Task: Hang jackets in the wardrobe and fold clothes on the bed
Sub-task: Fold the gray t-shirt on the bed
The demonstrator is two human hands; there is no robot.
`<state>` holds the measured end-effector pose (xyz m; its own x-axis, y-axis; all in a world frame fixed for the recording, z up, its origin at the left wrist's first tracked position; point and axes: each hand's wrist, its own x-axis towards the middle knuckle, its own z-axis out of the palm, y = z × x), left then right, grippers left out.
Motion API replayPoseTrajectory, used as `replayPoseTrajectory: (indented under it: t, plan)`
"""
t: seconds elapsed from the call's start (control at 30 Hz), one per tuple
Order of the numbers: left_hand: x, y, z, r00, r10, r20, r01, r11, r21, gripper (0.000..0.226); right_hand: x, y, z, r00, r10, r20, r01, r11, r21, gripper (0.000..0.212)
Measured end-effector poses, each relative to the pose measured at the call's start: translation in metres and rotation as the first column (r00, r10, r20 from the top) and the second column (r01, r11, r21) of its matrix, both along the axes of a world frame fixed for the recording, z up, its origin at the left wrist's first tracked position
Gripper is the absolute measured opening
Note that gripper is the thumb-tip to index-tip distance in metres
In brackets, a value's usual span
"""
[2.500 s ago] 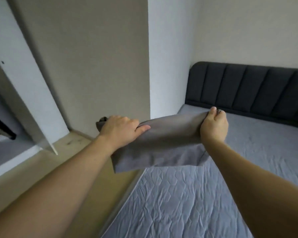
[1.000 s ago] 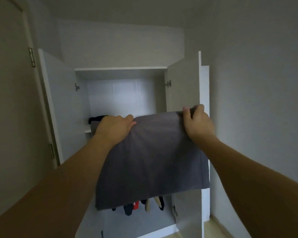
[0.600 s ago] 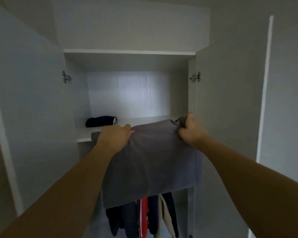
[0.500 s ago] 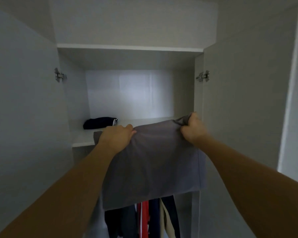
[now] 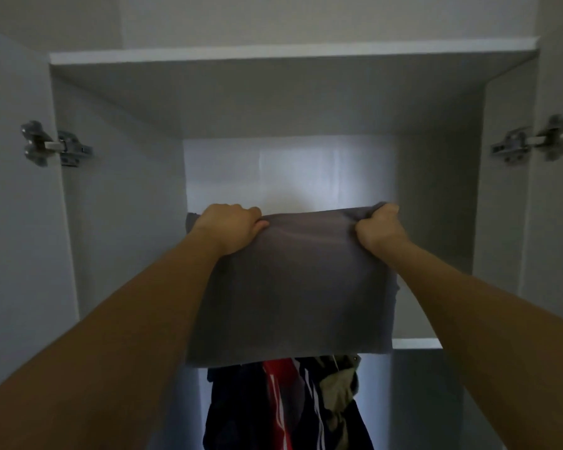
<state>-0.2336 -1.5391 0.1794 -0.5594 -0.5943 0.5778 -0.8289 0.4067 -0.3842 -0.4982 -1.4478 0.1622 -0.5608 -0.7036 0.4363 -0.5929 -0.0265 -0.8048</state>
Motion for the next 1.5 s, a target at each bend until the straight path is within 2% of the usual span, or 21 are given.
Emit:
replayPoseTrajectory:
  t: [0.1,0.2,0.27,0.33,0.37,0.4,0.43,0.47,0.53,0.57,0.63,0.73,0.87,0.93,0.97,1.03,1.1,1.13,1.17,1.33,1.5]
  plan:
    - [-0.018,-0.053,-0.004,0.999,0.032,0.030,-0.034,0.997,0.063,0.051,-0.013,-0.052,-0.011,1.000,-0.024,0.017,0.023,0.999,0.027,0.043]
    - [-0.040,-0.104,-0.024,0.997,0.007,0.071,-0.015,0.994,0.111,0.050,-0.029,-0.097,-0.027,0.999,-0.034,0.016,0.031,0.992,0.120,0.041]
    - [-0.055,-0.138,-0.042,0.998,0.008,0.068,-0.014,0.996,0.090,0.048,-0.042,-0.126,-0.036,0.999,-0.052,-0.001,0.051,0.985,0.166,0.044]
    - [-0.067,-0.167,-0.062,0.995,0.081,0.056,-0.084,0.995,0.050,0.042,-0.048,-0.154,-0.046,0.988,-0.124,-0.091,0.143,0.959,0.245,0.060]
    - [-0.073,-0.178,-0.074,0.992,0.120,0.033,-0.121,0.991,0.052,0.041,-0.047,-0.166,-0.052,0.964,-0.167,-0.207,0.229,0.917,0.327,0.073]
    - [-0.077,-0.185,-0.089,0.988,0.151,-0.008,-0.149,0.980,0.132,0.044,-0.041,-0.175,-0.061,0.924,-0.159,-0.348,0.305,0.854,0.421,0.086]
    - [-0.080,-0.191,-0.107,0.984,0.168,-0.061,-0.145,0.950,0.275,0.051,-0.035,-0.183,-0.074,0.885,-0.095,-0.456,0.341,0.799,0.495,0.089]
    - [-0.083,-0.197,-0.125,0.979,0.179,-0.102,-0.117,0.892,0.438,0.058,-0.030,-0.192,-0.090,0.857,-0.001,-0.515,0.332,0.765,0.551,0.085]
    - [-0.084,-0.203,-0.156,0.980,0.188,-0.071,-0.085,0.709,0.701,0.069,-0.021,-0.206,-0.125,0.831,0.224,-0.509,0.226,0.700,0.678,0.076]
    - [-0.082,-0.204,-0.167,0.981,0.189,-0.048,-0.087,0.645,0.759,0.073,-0.018,-0.209,-0.138,0.832,0.305,-0.462,0.166,0.658,0.734,0.077]
    - [-0.081,-0.208,-0.173,0.981,0.192,-0.039,-0.093,0.632,0.769,0.073,-0.020,-0.214,-0.148,0.846,0.335,-0.414,0.124,0.632,0.765,0.078]
    - [-0.090,-0.212,-0.162,0.987,0.154,-0.051,-0.071,0.690,0.720,0.064,-0.027,-0.225,-0.143,0.855,0.314,-0.412,0.140,0.626,0.767,0.078]
    - [-0.103,-0.212,-0.154,0.985,0.171,0.032,-0.166,0.868,0.469,0.044,-0.033,-0.247,-0.146,0.868,0.258,-0.425,0.180,0.635,0.751,0.079]
    - [-0.111,-0.211,-0.151,0.980,0.191,0.052,-0.198,0.917,0.346,0.039,-0.035,-0.255,-0.146,0.874,0.245,-0.420,0.183,0.633,0.752,0.078]
    - [-0.114,-0.211,-0.148,0.981,0.190,0.037,-0.192,0.922,0.337,0.038,-0.037,-0.260,-0.145,0.877,0.241,-0.416,0.184,0.631,0.753,0.077]
    - [-0.118,-0.216,-0.144,0.983,0.185,0.007,-0.165,0.858,0.486,0.046,-0.042,-0.270,-0.144,0.873,0.236,-0.427,0.194,0.635,0.747,0.076]
    - [-0.117,-0.225,-0.145,0.986,0.163,0.020,-0.126,0.670,0.732,0.067,-0.049,-0.281,-0.145,0.876,0.222,-0.427,0.200,0.639,0.743,0.076]
    - [-0.115,-0.231,-0.150,0.985,0.172,0.026,-0.124,0.590,0.798,0.076,-0.051,-0.287,-0.144,0.880,0.216,-0.424,0.202,0.638,0.743,0.076]
    - [-0.112,-0.237,-0.157,0.980,0.197,0.015,-0.124,0.557,0.821,0.084,-0.052,-0.294,-0.144,0.881,0.211,-0.424,0.204,0.638,0.743,0.076]
    - [-0.111,-0.280,-0.177,0.970,0.217,-0.107,-0.067,0.663,0.745,0.090,-0.054,-0.334,-0.146,0.888,0.172,-0.425,0.229,0.637,0.736,0.077]
    - [-0.114,-0.319,-0.179,0.962,0.239,-0.132,-0.071,0.685,0.725,0.086,-0.055,-0.373,-0.148,0.893,0.154,-0.424,0.239,0.636,0.734,0.076]
